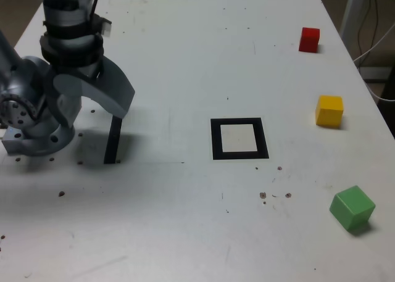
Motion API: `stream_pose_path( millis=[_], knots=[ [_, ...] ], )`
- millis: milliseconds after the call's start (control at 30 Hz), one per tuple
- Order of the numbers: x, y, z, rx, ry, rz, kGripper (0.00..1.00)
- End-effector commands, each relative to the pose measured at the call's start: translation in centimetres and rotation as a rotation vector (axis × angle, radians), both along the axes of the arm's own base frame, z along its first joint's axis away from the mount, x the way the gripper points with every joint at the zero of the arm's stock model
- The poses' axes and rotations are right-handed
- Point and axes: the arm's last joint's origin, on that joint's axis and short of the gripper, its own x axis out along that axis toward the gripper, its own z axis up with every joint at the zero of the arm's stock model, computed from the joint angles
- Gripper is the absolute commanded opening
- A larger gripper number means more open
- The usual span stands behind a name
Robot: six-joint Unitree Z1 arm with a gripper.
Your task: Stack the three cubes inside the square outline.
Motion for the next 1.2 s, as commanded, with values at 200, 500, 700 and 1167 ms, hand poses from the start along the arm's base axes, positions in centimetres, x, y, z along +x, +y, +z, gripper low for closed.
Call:
stream_pose_path(
  millis=[200,500,700,1167],
  knots=[
    [0.0,0.0,0.6,-0.002,-0.011,-0.016,0.99],
    [0.4,0.0,1.1,0.001,-0.026,-0.032,1.0],
    [2.6,0.0,3.5,0.011,-0.12,-0.073,1.0],
    [9.5,0.3,8.8,0.081,-0.17,-0.128,1.0]
  ],
)
